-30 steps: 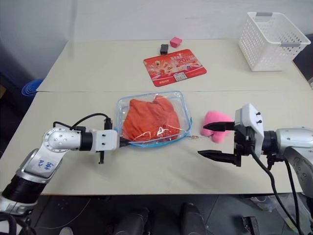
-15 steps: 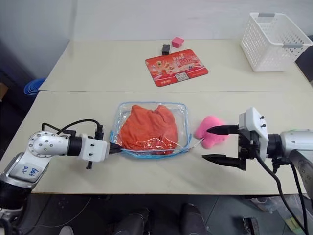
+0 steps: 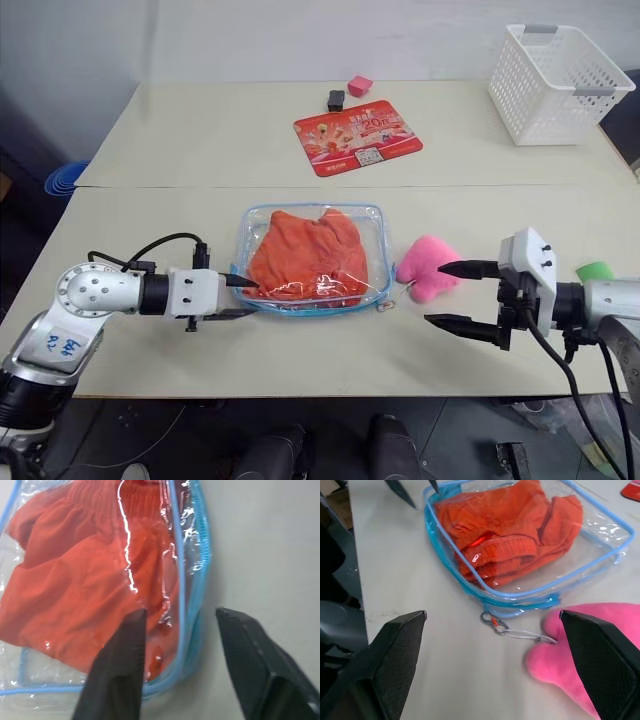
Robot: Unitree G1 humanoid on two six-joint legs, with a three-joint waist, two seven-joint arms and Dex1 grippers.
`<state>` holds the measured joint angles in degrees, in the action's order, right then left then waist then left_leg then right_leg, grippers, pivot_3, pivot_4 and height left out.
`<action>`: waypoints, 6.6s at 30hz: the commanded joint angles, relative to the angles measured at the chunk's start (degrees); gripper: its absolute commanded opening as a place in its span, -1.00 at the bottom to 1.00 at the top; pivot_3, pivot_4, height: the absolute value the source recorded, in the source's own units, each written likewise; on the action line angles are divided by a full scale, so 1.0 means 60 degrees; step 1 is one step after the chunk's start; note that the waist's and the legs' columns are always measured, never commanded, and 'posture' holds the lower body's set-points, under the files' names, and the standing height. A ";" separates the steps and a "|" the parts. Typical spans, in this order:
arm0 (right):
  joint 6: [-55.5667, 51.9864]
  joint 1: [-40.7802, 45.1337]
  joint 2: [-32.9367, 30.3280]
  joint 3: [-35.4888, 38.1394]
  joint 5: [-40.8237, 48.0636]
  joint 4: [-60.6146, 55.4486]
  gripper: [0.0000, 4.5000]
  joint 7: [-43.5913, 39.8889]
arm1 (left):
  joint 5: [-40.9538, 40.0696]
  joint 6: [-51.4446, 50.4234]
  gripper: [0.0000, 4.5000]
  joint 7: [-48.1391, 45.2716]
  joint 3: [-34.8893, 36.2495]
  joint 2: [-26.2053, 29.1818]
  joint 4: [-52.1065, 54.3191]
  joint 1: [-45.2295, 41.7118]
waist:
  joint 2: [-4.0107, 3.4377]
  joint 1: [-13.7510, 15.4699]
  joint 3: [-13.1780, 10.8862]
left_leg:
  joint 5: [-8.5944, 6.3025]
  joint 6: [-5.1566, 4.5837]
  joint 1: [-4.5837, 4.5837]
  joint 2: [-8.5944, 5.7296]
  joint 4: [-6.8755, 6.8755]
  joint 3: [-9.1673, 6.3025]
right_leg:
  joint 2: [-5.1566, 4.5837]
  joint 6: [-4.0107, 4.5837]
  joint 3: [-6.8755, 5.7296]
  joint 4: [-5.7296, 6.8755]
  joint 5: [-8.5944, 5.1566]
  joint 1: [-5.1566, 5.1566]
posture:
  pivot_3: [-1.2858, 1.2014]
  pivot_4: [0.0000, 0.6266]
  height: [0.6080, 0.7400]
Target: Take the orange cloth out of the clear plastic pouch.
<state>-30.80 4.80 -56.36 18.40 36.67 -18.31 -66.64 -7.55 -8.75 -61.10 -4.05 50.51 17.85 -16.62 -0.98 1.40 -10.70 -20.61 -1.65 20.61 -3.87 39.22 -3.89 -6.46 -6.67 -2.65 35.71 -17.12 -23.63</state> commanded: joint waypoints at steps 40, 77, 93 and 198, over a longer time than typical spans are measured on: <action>0.1311 0.1266 0.1269 -0.0538 -0.0272 0.0578 -0.99 0.0180 | -0.5518 -0.5118 1.00 0.1051 0.2061 0.0060 0.2105 -0.0782 | 0.0009 -0.0057 0.0004 | 0.0008 0.0015 -0.0018 -0.0001 0.0002 -0.0009 | 0.0005 0.0002 0.0007 0.0016 -0.0001 0.0006 | 0.03 -0.52 1.00; 0.5500 0.1889 0.0929 -0.4204 -0.3146 -0.0484 0.77 -0.1377 | -0.4131 -0.4334 1.00 -0.0142 -0.1159 -0.1156 0.1373 -0.2026 | 0.0017 -0.0006 0.0005 | 0.0008 0.0015 -0.0018 -0.0007 0.0005 -0.0016 | 0.0009 0.0002 0.0002 -0.0008 -0.0001 0.0010 | 0.03 -0.52 1.00; 0.8414 0.3590 0.1307 -0.4381 -0.5426 0.3379 0.80 -0.0700 | -0.1527 -0.2892 0.60 -0.1683 -0.4232 -0.2212 -0.0602 -0.2849 | 0.0023 -0.0083 0.0005 | 0.0011 0.0013 -0.0016 -0.0005 0.0002 -0.0004 | 0.0022 0.0002 0.0005 0.0008 -0.0002 0.0003 | 0.03 -0.52 1.00; -0.0029 0.0149 0.0204 -0.1072 0.1536 -0.1862 1.00 0.1437 | 0.1573 0.0930 0.98 0.1123 -0.2042 -0.0761 -0.1398 -0.2477 | 0.0028 0.0037 -0.0008 | 0.0004 0.0008 0.0004 -0.0015 -0.0004 -0.0026 | 0.0007 0.0001 0.0007 -0.0010 -0.0001 -0.0009 | 0.03 -0.52 1.00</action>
<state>-31.35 6.06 -55.59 11.38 46.02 -27.27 -57.97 1.42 -4.73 -55.27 -17.38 46.91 9.57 -30.89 -0.81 1.62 -10.75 -20.58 -1.61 20.63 -3.97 39.20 -4.06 -6.44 -6.67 -2.62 35.65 -17.12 -23.67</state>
